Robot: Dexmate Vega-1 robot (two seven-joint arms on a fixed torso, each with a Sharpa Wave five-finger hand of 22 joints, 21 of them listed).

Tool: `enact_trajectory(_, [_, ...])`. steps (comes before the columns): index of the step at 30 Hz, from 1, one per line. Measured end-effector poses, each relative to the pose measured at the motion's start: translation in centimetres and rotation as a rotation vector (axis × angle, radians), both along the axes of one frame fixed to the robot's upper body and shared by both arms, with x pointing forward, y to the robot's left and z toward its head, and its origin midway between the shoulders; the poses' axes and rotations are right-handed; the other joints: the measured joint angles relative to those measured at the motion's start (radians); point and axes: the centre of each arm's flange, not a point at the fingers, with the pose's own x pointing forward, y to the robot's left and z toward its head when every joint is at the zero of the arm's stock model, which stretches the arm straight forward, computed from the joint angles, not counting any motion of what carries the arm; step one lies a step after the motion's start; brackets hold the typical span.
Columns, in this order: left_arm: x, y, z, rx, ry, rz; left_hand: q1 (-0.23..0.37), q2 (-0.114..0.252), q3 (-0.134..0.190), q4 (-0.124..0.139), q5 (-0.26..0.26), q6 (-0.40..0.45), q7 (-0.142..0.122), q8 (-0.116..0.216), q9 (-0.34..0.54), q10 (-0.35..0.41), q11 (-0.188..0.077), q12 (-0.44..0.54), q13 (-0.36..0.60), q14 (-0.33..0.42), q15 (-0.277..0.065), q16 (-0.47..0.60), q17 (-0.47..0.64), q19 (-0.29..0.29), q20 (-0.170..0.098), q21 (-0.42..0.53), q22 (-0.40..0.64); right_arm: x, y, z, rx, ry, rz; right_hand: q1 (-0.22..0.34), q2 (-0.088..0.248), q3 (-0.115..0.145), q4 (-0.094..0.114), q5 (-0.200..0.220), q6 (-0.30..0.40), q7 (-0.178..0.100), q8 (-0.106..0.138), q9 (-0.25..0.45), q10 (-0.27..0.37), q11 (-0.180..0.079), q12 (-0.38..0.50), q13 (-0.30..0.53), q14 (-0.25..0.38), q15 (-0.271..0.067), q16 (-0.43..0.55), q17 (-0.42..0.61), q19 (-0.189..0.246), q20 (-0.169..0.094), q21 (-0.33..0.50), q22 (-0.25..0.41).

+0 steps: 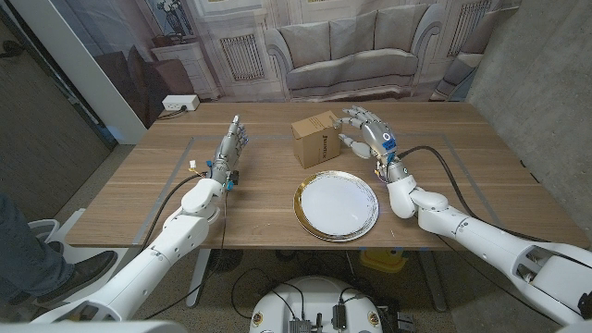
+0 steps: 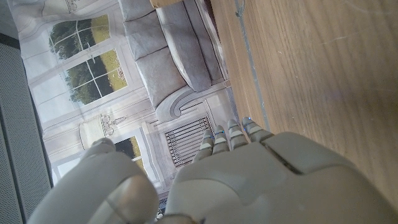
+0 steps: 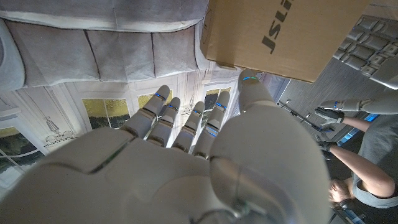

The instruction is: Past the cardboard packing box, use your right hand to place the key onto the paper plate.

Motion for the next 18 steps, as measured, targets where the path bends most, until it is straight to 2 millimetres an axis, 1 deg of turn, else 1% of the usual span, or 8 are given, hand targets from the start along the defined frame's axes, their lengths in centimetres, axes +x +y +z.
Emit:
enact_trajectory(4, [-0.03,0.16,-0.11,-0.004,0.002,0.001,0.003,0.003,0.000,0.000,0.000,0.000,0.000,0.000,0.000,0.000,0.000,0.000,0.000,0.002,0.002,0.000,0.000,0.000,0.000,0.000,0.000,0.26,0.20,0.06,-0.005,-0.005,-0.001,0.000,0.000,-0.004,0.004,0.000,0.000,0.000,0.000,0.000,0.000,0.000,0.000,0.000,0.004,-0.004,0.000,0.000,0.000,0.000,0.000,0.000])
enact_trajectory(16, [-0.24,0.65,-0.26,-0.006,0.001,0.008,0.003,0.003,0.000,0.000,0.000,0.000,0.000,0.000,0.000,0.000,0.000,0.000,0.000,0.003,0.003,0.000,0.000,0.000,0.000,0.000,0.000,0.68,0.49,0.16,-0.007,-0.020,-0.004,0.000,0.000,-0.004,0.004,0.004,0.000,0.000,0.000,0.005,0.000,0.000,0.000,0.000,0.013,-0.002,0.004,0.005,0.002,-0.002,0.000,0.000])
enact_trajectory(17, [-0.24,0.65,-0.27,-0.006,0.001,0.008,0.003,0.003,0.000,0.000,0.000,0.000,0.000,0.000,0.000,0.000,0.000,0.000,0.000,0.003,0.003,0.000,0.000,0.000,0.000,0.000,0.000,0.66,0.75,0.71,-0.003,-0.030,0.001,0.000,0.000,-0.004,0.004,0.004,0.000,0.000,0.000,0.005,0.000,0.000,0.000,0.000,0.015,-0.004,0.004,0.005,0.005,-0.005,0.000,0.000])
enact_trajectory(18, [-0.26,0.70,-0.28,-0.006,0.001,0.009,0.003,0.003,0.000,0.000,0.000,0.000,0.000,0.000,0.000,0.000,0.000,0.000,0.000,0.003,0.003,0.000,0.000,0.000,0.000,0.000,0.000,0.64,0.74,0.72,-0.002,-0.032,0.002,0.002,0.002,-0.004,0.004,0.004,0.000,0.000,0.000,0.005,0.000,0.000,0.000,0.000,0.016,-0.005,0.004,0.005,0.005,-0.005,0.000,0.000])
